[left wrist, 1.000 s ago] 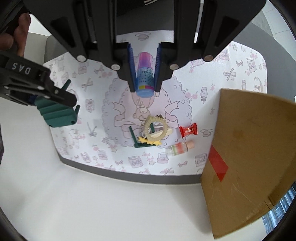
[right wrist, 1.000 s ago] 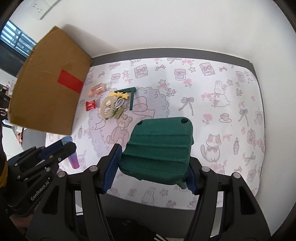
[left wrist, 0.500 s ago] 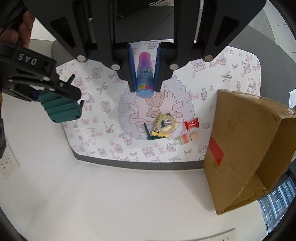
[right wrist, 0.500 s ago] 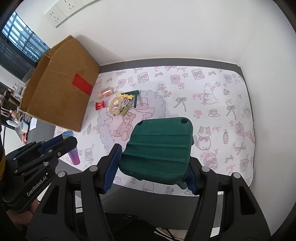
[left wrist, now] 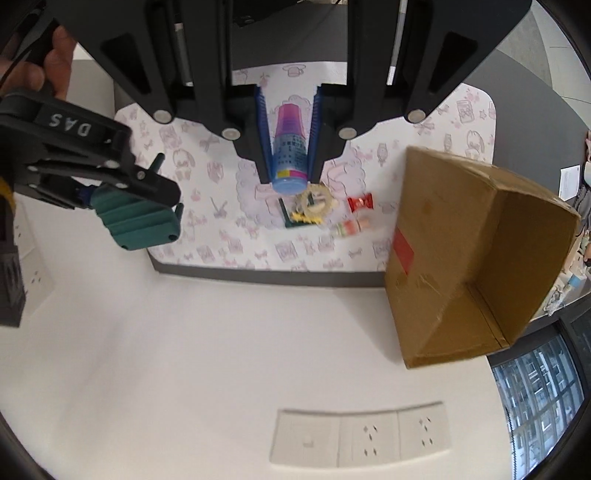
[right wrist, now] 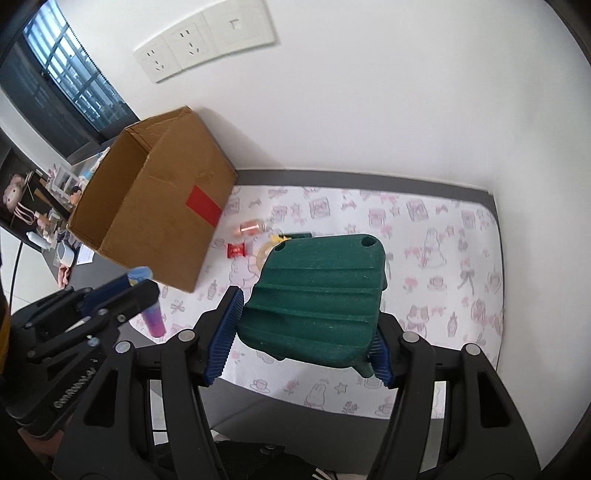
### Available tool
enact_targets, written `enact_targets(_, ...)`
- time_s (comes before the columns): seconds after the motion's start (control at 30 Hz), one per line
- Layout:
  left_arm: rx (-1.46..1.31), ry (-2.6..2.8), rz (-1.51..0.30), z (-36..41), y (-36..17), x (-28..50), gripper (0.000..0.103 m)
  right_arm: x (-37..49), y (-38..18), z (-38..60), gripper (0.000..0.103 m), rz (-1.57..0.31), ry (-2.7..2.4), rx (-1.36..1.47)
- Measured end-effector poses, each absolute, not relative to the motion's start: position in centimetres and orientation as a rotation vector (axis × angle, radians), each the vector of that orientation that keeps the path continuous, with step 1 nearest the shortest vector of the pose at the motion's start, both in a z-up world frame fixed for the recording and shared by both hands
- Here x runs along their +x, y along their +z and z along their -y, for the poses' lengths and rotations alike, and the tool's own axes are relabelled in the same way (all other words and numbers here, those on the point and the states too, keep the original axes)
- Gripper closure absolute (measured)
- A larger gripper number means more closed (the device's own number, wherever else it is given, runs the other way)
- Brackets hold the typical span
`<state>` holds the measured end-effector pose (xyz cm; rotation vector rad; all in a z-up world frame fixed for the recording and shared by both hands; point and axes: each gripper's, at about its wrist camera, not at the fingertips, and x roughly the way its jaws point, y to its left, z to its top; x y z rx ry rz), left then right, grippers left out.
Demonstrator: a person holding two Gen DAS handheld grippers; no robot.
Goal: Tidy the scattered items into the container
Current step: 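Carry the green stool and pink-blue tube with both grippers over the cardboard box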
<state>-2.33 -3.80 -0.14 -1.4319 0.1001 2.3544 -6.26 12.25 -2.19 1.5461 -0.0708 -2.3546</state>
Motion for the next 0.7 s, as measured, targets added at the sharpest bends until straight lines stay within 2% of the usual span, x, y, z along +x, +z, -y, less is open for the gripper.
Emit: enact_targets(0.7, -1.338, 2.597, 0.008, 13.4, 6.6, -8.2, 0.084, -9.7, 3.9, -1.9, 0.04, -0.094, -2.314, 1.338)
